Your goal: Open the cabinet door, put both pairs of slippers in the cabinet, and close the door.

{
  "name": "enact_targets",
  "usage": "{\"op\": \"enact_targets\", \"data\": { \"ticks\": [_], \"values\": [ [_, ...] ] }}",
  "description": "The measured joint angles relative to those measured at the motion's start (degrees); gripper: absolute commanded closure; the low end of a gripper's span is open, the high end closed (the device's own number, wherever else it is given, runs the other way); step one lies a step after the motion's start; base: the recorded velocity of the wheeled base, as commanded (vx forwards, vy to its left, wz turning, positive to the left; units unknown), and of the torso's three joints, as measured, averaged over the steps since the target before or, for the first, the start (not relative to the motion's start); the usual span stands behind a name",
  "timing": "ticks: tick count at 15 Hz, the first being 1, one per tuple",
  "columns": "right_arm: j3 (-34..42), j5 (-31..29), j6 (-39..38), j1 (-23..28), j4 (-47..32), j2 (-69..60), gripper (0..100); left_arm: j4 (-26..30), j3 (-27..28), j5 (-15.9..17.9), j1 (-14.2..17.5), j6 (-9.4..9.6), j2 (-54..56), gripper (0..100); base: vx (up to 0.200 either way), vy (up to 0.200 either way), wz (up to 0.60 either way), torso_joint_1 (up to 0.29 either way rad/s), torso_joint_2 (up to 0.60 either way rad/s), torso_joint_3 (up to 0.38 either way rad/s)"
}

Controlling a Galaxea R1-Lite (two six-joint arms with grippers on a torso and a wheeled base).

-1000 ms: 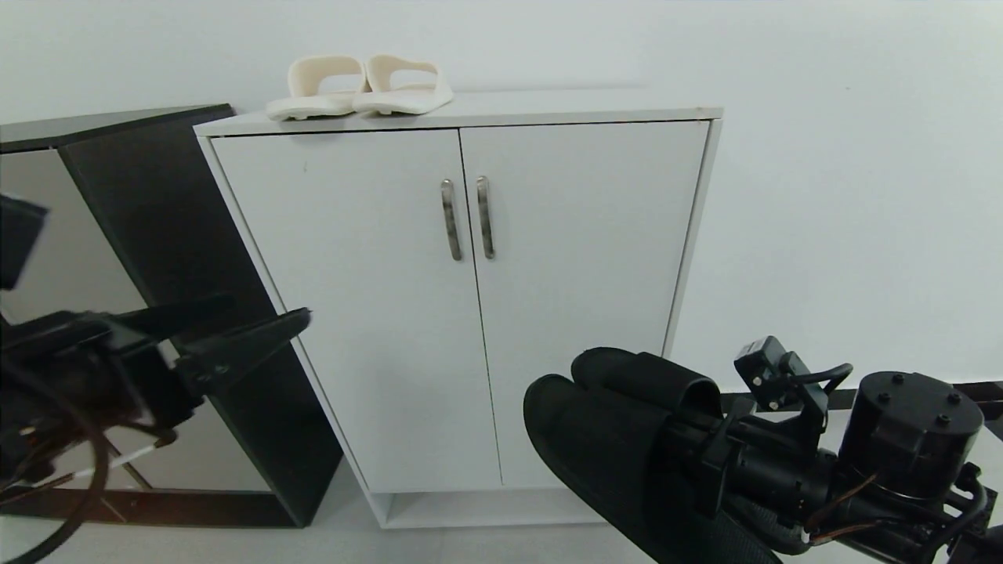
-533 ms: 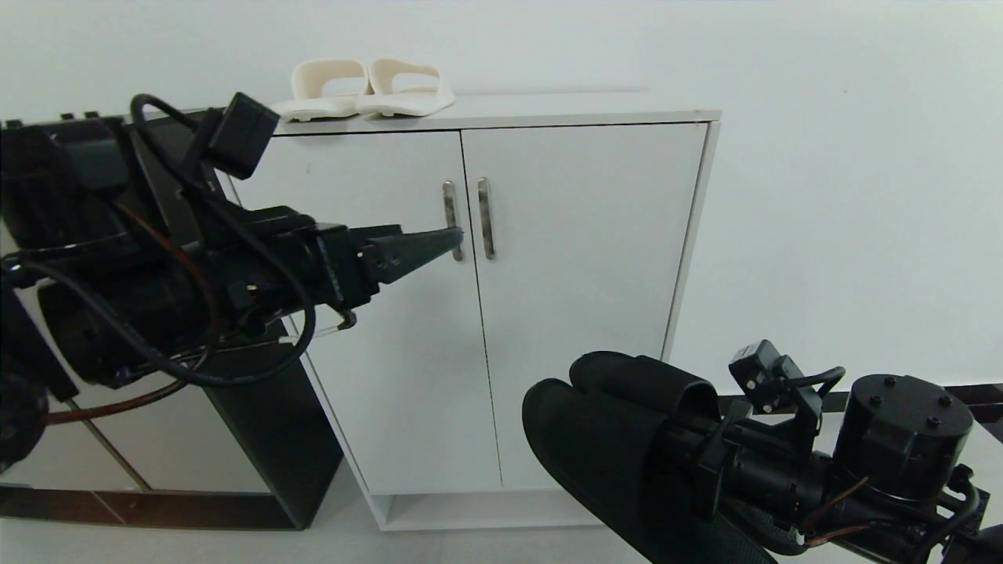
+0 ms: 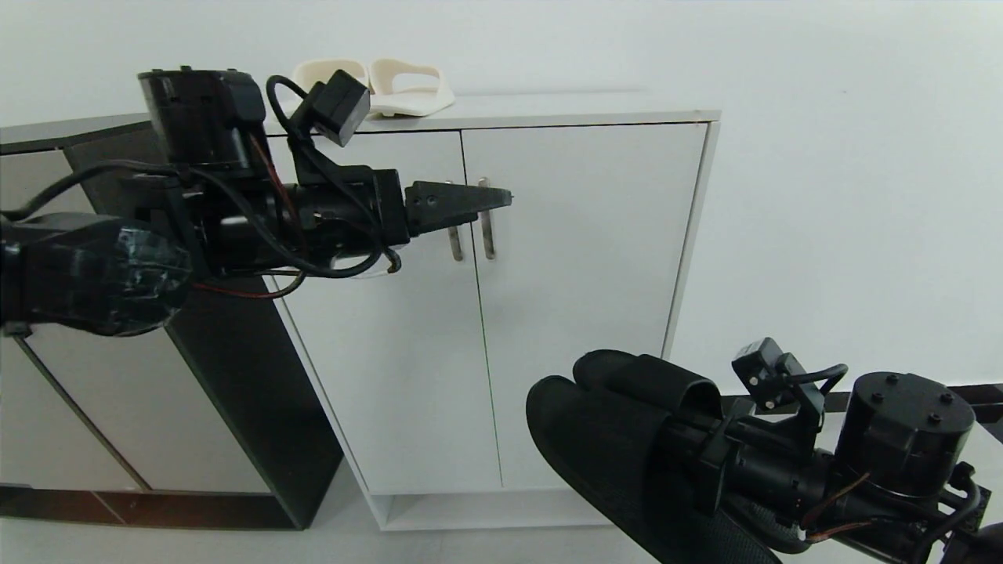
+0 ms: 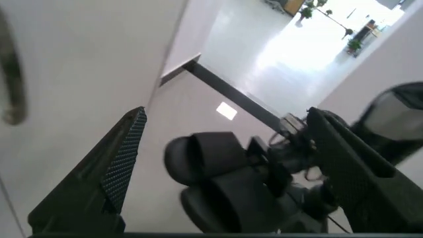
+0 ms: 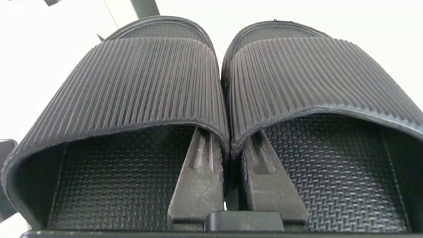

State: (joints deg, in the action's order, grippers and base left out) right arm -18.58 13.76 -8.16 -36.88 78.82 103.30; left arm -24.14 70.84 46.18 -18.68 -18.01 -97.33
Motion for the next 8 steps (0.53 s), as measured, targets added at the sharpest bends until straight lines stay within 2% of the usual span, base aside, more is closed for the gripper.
{"op": "enact_targets", "data": {
  "ticks": [1,3,4,8],
  "values": [
    [-0.05,0.0,-0.02,0.13,0.0,0.0,100,-0.02,1.4,-2.33,0.32,0.33,-1.54,0,0.0,0.0,0.0,0.0,0.0,0.0],
    [-0.11,0.0,-0.05,0.37,0.0,0.02,100,-0.05,3.63,-7.18,0.46,2.95,-4.38,0,0.0,0.0,0.0,0.0,0.0,0.0],
    [-0.13,0.0,-0.05,0.37,0.0,0.04,100,-0.05,4.96,-8.66,0.46,3.47,-5.84,0,0.0,0.0,0.0,0.0,0.0,0.0],
    [-0.16,0.02,-0.05,0.41,0.0,0.04,100,-0.02,8.37,-10.48,0.55,3.69,-9.58,0,0.0,0.0,0.0,0.0,0.0,0.0]
  ]
}}
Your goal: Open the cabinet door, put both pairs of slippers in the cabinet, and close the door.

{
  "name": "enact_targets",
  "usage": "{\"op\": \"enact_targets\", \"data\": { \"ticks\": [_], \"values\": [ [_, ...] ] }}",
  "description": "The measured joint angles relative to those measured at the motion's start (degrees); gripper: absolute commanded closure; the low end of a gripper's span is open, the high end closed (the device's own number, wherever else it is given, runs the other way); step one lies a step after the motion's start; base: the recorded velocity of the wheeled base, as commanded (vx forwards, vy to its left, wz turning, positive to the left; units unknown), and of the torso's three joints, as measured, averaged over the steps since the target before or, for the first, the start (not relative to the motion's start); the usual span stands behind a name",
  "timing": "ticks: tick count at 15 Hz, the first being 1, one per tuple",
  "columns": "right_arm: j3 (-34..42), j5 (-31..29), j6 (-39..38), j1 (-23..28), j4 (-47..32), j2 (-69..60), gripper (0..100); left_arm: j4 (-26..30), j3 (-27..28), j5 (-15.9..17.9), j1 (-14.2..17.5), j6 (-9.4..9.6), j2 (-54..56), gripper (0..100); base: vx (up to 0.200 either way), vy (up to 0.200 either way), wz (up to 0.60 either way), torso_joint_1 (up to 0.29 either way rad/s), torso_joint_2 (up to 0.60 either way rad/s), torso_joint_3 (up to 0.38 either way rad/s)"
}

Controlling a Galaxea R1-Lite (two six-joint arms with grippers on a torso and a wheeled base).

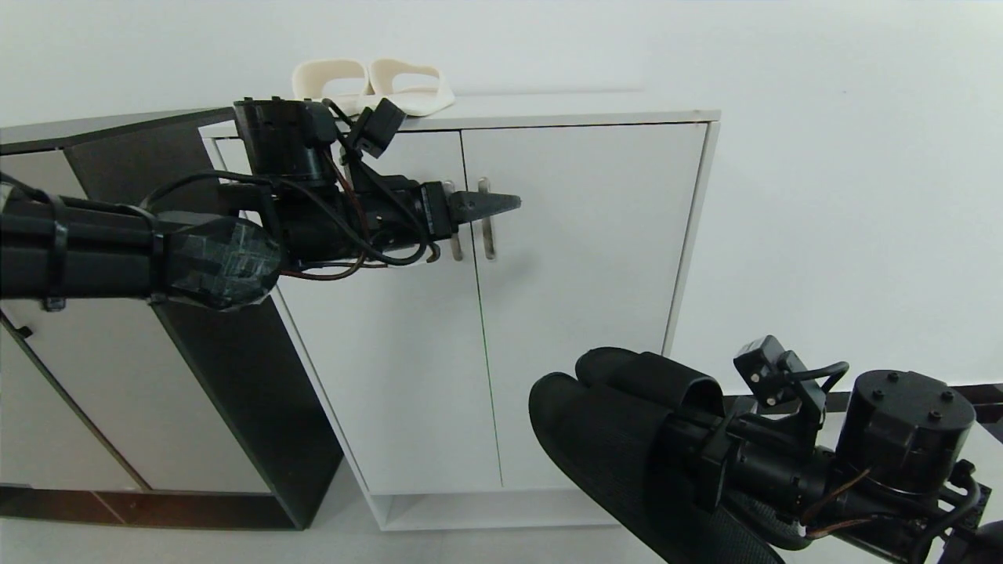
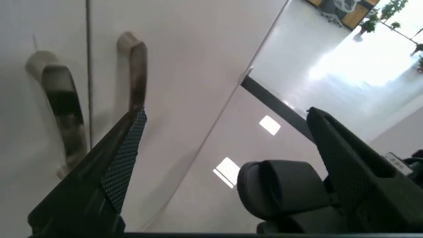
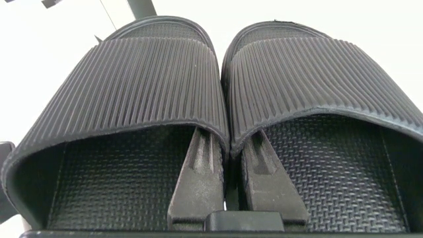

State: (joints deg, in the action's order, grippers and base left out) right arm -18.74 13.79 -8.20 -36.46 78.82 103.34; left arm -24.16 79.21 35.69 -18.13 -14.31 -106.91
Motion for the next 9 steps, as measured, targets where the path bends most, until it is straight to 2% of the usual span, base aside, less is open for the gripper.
{"op": "enact_targets", "data": {
  "ticks": [7,8,9],
  "values": [
    [0.02,0.0,0.0,0.0,0.0,0.0,100,1.45,6.21,-2.74,-0.04,0.06,-5.29,0,0.0,0.0,0.0,0.0,0.0,0.0],
    [0.02,-0.02,0.0,0.0,0.0,0.0,100,1.56,6.64,-2.94,-0.06,0.09,-5.79,100,0.0,0.0,0.0,0.0,0.0,0.0],
    [0.02,-0.02,0.02,0.0,0.0,-0.01,100,1.65,6.86,-3.16,-0.09,0.11,-6.16,100,0.0,0.0,0.0,0.0,0.0,0.0]
  ]
}}
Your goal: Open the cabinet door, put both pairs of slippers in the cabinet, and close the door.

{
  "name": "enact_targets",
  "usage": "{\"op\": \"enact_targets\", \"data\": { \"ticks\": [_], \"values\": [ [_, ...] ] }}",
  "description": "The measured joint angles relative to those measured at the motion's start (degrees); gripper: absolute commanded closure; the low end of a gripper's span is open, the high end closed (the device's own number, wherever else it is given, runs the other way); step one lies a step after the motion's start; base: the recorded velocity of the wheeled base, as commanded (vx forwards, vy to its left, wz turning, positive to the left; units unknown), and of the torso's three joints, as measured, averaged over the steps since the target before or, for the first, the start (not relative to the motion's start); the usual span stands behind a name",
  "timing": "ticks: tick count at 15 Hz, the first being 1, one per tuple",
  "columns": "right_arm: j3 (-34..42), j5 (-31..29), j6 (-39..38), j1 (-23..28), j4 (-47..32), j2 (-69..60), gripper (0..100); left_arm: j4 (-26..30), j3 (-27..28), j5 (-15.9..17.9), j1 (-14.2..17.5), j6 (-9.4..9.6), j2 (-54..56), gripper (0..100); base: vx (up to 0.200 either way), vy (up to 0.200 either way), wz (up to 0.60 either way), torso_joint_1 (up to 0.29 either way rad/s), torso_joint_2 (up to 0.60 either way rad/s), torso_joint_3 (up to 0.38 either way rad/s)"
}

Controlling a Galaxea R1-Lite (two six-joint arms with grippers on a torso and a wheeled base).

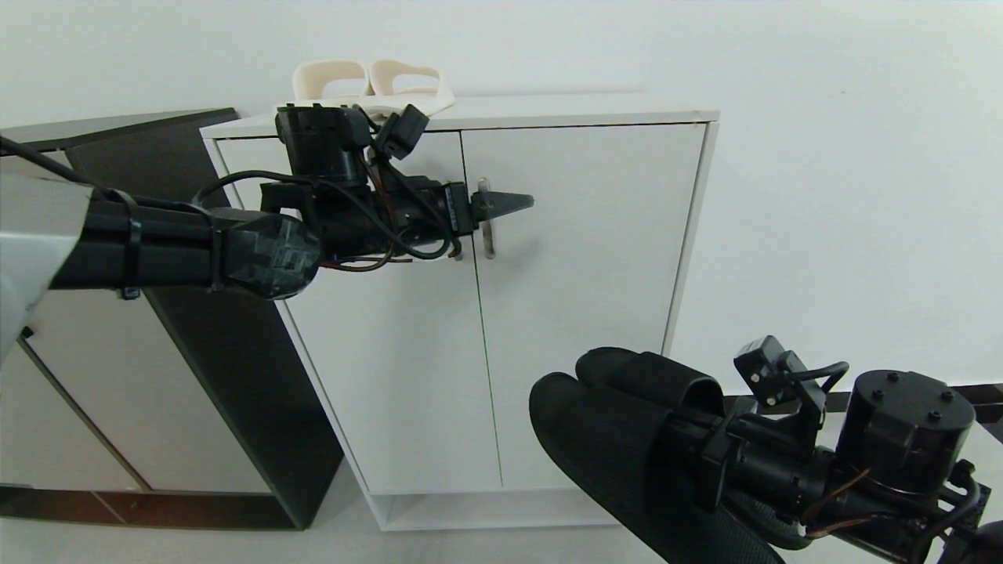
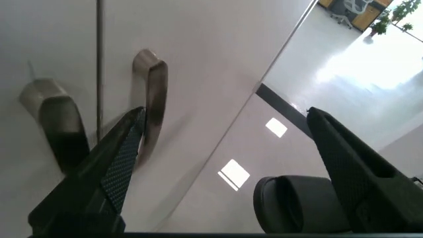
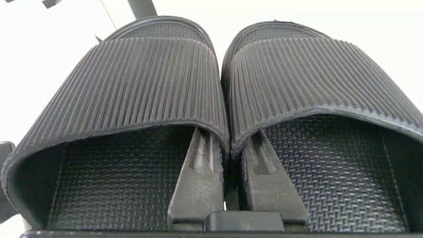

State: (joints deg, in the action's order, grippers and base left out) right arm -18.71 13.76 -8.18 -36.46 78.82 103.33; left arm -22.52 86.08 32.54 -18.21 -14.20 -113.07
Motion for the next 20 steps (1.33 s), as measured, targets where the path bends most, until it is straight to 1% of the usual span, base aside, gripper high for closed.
{"op": "enact_targets", "data": {
  "ticks": [3,5,7,10,12,13,16,20],
  "values": [
    [0.39,1.56,0.0,-0.05,-0.07,-0.13,100,0.18,-0.24,-0.6,0.2,0.02,-0.3,100,0.0,0.0,0.0,0.0,0.0,0.0],
    [1.41,4.38,0.0,-0.11,-0.09,-0.9,100,0.16,-1.77,-0.22,-0.15,0.24,0.69,100,0.0,0.0,0.0,0.0,0.0,0.0],
    [2.82,8.13,0.04,-0.09,-0.09,-2.17,100,-0.17,-4.74,-0.2,-0.78,0.61,2.9,100,0.0,0.0,0.0,0.0,0.0,0.0],
    [5.21,12.86,0.22,-0.09,-0.09,-4.44,100,-0.33,-12.4,-0.2,-3.41,1.97,8.57,100,0.0,0.0,0.0,0.0,0.0,0.0],
    [6.1,13.69,0.28,-0.05,-0.11,-5.67,100,-0.33,-16.81,-0.41,-5.42,2.38,12.24,100,0.0,0.0,0.0,0.0,0.0,0.0],
    [6.25,13.74,0.28,-0.05,-0.09,-6.0,100,-0.35,-17.81,-0.49,-5.79,2.41,13.24,100,0.0,0.0,0.0,0.0,0.0,0.0],
    [6.4,13.76,0.28,-0.05,-0.09,-6.53,100,-0.52,-20.43,-0.6,-6.12,2.41,15.49,100,0.0,0.0,0.0,0.0,0.0,0.0],
    [6.58,13.79,0.41,-0.02,-0.24,-6.97,100,-3.18,-27.87,-0.77,-6.07,2.38,21.46,100,0.0,0.0,0.0,0.0,0.0,0.0]
  ]
}}
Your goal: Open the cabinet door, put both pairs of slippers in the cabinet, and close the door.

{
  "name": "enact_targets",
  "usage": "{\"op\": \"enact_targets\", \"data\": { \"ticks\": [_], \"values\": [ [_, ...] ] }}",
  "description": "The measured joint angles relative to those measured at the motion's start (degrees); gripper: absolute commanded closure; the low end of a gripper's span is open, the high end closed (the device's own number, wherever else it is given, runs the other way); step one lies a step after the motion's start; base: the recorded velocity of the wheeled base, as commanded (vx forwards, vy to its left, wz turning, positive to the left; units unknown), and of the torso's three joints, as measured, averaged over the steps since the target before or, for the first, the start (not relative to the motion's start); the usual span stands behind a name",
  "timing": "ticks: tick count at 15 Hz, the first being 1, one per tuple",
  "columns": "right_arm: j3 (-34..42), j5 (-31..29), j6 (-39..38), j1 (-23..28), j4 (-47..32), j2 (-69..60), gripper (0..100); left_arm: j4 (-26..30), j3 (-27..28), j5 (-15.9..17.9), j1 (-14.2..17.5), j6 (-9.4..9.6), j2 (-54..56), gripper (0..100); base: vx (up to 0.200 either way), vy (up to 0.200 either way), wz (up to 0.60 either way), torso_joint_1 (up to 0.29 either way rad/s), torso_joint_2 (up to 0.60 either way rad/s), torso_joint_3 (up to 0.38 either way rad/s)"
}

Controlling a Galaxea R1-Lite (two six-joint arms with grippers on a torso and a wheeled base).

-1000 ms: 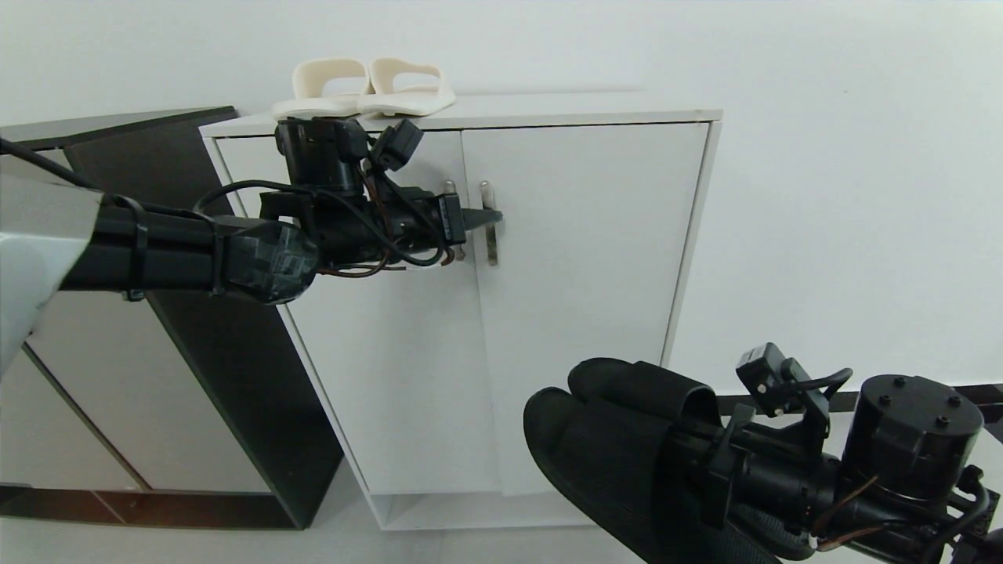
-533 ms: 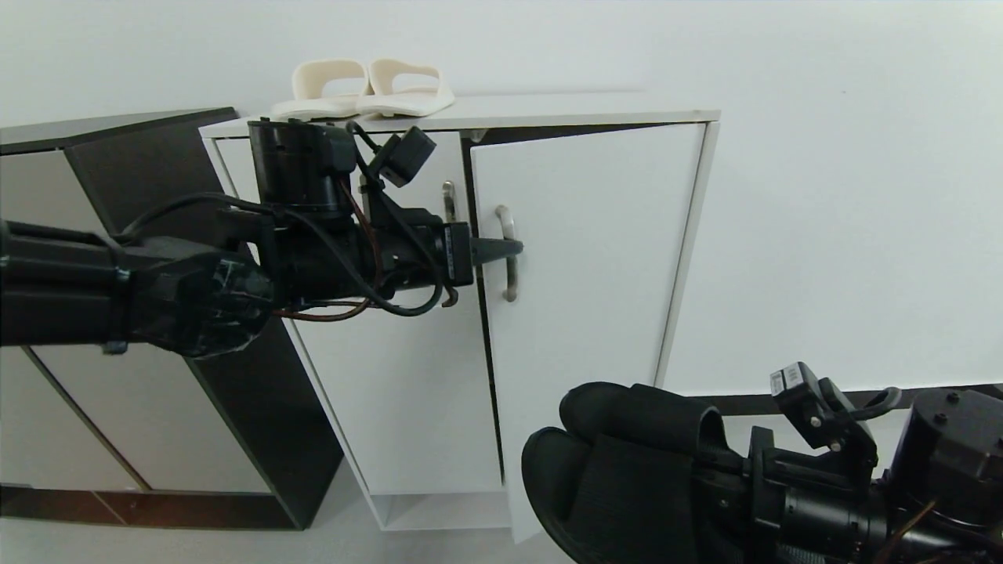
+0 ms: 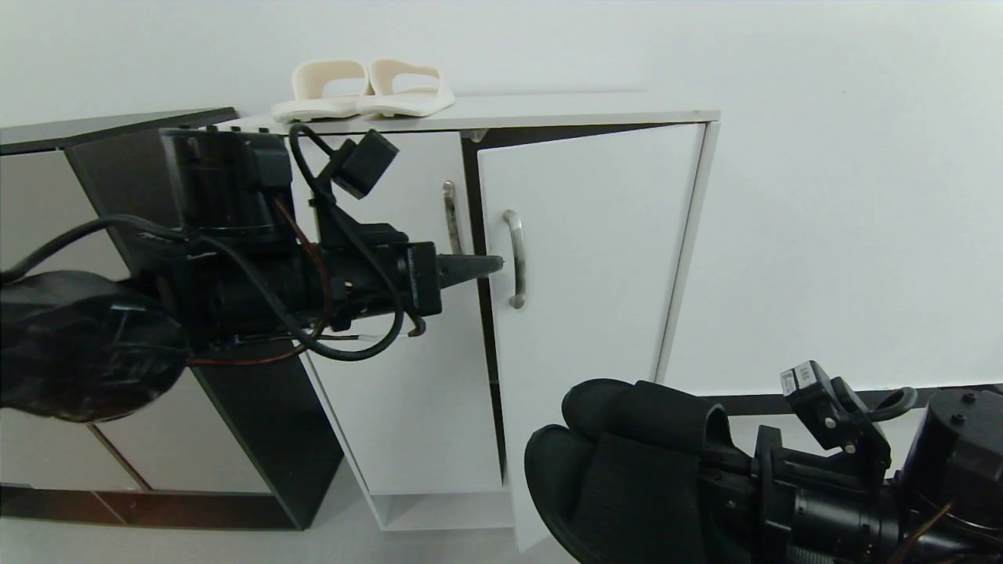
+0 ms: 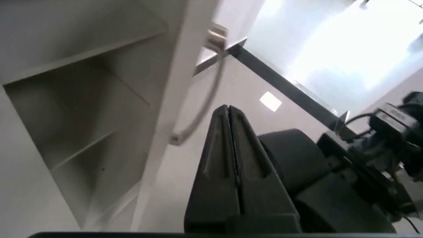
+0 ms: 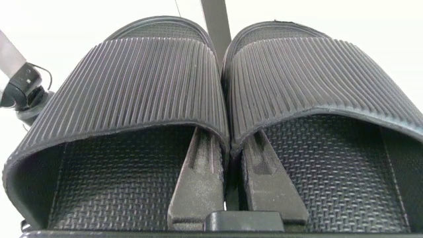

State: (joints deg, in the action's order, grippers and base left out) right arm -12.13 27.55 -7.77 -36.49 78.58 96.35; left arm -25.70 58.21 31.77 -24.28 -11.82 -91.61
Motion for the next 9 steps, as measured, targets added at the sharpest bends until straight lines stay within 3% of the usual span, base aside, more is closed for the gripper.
{"op": "enact_targets", "data": {
  "ticks": [4,9],
  "values": [
    [0.45,0.0,0.05,-0.55,-0.16,-1.37,100,-1.17,-4.91,-0.68,4.94,-0.29,7.17,100,0.0,0.0,0.0,0.0,0.0,0.0],
    [0.94,0.06,0.05,-1.68,-0.2,-2.01,100,-7.08,0.35,-0.62,7.29,-1.58,0.73,100,0.0,0.0,0.0,0.0,0.0,0.0]
  ]
}}
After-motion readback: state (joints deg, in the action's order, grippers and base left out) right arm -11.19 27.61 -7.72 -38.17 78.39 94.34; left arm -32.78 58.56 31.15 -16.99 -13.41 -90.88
